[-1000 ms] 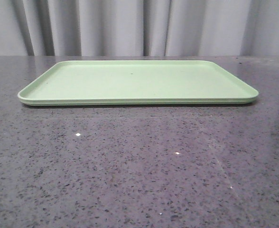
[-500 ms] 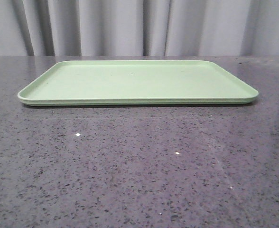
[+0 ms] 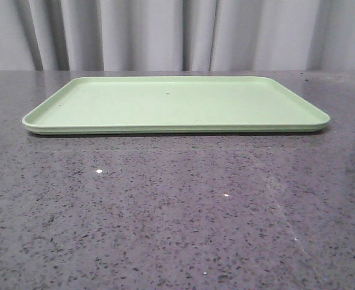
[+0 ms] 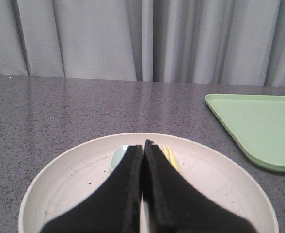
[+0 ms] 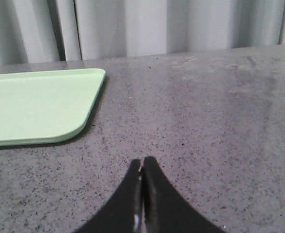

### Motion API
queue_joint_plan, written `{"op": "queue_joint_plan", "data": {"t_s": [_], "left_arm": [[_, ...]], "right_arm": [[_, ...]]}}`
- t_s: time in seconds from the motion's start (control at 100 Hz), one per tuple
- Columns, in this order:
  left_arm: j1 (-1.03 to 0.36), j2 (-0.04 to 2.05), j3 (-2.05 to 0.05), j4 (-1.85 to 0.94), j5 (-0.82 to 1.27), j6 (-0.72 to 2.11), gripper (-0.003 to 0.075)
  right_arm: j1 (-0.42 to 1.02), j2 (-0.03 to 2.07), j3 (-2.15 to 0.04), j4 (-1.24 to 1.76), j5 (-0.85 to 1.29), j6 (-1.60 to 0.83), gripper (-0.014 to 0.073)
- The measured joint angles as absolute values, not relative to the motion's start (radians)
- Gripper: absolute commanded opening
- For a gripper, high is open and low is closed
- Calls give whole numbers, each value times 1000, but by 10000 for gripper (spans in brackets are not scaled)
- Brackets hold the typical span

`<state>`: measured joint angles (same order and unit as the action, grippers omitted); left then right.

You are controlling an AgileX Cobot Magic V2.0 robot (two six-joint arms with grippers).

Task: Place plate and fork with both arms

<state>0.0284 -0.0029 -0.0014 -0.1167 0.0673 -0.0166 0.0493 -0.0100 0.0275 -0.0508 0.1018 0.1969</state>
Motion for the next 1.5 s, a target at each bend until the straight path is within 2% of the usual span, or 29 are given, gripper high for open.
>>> {"op": "queue_joint_plan", "data": {"t_s": [0.15, 0.32, 0.47, 0.74, 1.05, 1.12, 1.19, 1.24, 1.34, 1.39, 1.44, 1.5], "left_arm": [[28, -3, -41, -144, 110, -17, -21], [28, 32, -176, -149, 151, -17, -21], [28, 145, -314, -150, 204, -17, -21], [28, 390, -578, -150, 457, -17, -20], [28, 566, -678, -150, 512, -17, -19], [28, 581, -680, -150, 520, -17, -13], [28, 585, -680, -150, 524, -17, 29], [28, 585, -680, -150, 529, -17, 83], [28, 585, -683, -148, 534, -17, 239], [28, 585, -683, -148, 534, -17, 311], [28, 585, -683, -148, 534, -17, 356], [28, 585, -683, -148, 534, -17, 357]], "right_arm": [[49, -10, -12, -51, 129, 197, -67], [49, 38, -137, -51, 212, 197, -67], [49, 124, -256, -51, 322, 197, -67], [49, 284, -456, -51, 549, 197, -67], [49, 446, -579, -51, 695, 197, -60], [49, 474, -591, -51, 709, 197, -18], [49, 492, -591, -51, 716, 197, 72], [49, 499, -591, -51, 718, 197, 162], [49, 501, -591, -49, 722, 197, 367], [49, 501, -591, -49, 722, 197, 436], [49, 501, -591, -49, 722, 197, 474], [49, 501, -591, -49, 712, 197, 477]]}}
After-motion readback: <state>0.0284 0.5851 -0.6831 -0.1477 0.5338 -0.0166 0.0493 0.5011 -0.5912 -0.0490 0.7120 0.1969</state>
